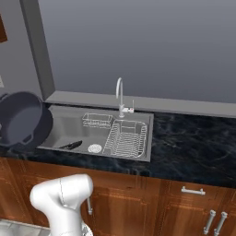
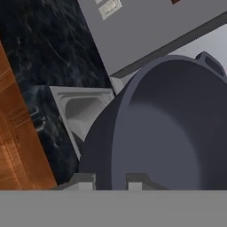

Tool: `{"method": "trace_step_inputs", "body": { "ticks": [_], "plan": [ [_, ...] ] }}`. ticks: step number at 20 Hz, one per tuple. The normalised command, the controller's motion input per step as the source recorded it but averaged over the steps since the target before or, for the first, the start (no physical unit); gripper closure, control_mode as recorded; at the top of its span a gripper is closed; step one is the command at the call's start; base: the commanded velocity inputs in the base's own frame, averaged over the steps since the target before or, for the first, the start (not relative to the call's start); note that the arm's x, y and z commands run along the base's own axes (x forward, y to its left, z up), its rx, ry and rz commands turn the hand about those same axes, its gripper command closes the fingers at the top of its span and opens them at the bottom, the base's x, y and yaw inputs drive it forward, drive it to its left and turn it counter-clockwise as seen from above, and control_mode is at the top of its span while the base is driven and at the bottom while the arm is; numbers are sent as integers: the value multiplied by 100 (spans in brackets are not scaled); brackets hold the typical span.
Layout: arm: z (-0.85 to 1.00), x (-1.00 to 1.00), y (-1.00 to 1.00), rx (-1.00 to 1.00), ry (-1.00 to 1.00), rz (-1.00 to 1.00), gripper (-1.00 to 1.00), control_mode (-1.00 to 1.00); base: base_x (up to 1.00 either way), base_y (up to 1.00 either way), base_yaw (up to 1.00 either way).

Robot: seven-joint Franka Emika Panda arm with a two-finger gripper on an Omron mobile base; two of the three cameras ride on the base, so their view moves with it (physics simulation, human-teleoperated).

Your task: Move the pot and pan from the stove into the sink.

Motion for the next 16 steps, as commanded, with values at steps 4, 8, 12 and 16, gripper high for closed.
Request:
{"method": "trace_step_inputs", "body": {
  "ticks": [4,8,12,16],
  "plan": [
    [-13,99,-7,0,7,0,100,-100,0,0,0],
    [-13,84,-2,0,8,0,100,-100,0,0,0],
    [-9,69,0,0,8,-2,100,-100,0,0,0],
    [-9,66,0,0,7,-2,100,-100,0,0,0]
  ]
}}
